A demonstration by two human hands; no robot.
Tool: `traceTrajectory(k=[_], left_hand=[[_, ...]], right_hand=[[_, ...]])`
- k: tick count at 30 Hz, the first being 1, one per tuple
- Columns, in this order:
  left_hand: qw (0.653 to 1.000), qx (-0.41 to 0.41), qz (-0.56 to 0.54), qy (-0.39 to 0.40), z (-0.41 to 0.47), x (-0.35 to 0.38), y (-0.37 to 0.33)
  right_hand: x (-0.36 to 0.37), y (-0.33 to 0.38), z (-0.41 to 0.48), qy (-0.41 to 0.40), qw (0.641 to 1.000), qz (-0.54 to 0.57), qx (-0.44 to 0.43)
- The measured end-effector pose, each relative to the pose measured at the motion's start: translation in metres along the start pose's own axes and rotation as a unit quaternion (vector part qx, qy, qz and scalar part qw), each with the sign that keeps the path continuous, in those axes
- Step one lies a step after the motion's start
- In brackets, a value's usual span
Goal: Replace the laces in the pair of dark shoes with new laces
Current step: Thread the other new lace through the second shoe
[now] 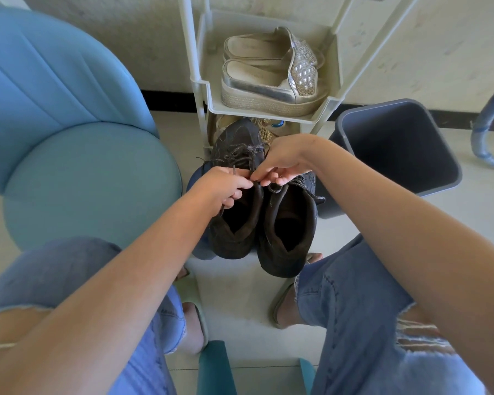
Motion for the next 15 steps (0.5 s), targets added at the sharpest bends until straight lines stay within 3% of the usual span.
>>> traceTrajectory(k=[5,10,12,14,15], left_hand=[[0.996,0.052,0.062,-0.043,-0.017,0.007,0.002],[0.996,0.022,0.012,-0.084,-0.025,0.005,0.002],[0.996,0.008,0.0,-0.088,-0.028,0.004,-0.004],[0.995,-0.01,0.027,-0.093,-0.031,0.004,-0.008],[0.994,-0.015,0.044,-0.097,-0.033,0.004,-0.009]], right_hand=[[0.022,0.004,-0.029,0.132,0.985,-0.107,-0.04],[0.056,-0.003,-0.064,0.311,0.921,-0.226,-0.065],[0.059,-0.014,-0.059,0.29,0.908,-0.302,-0.023],[0.045,-0.021,-0.05,0.171,0.928,-0.33,0.013],[0.032,-0.02,-0.043,0.078,0.958,-0.277,0.004]])
Point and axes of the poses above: each hand's wrist, its own z-axis towards the middle knuckle, its own x-axis out of the palm, y = z × x, the point moved 4 cm from there along z, towards the middle knuckle, and after that the axes turned 3 degrees about y, right-handed, at the moved point
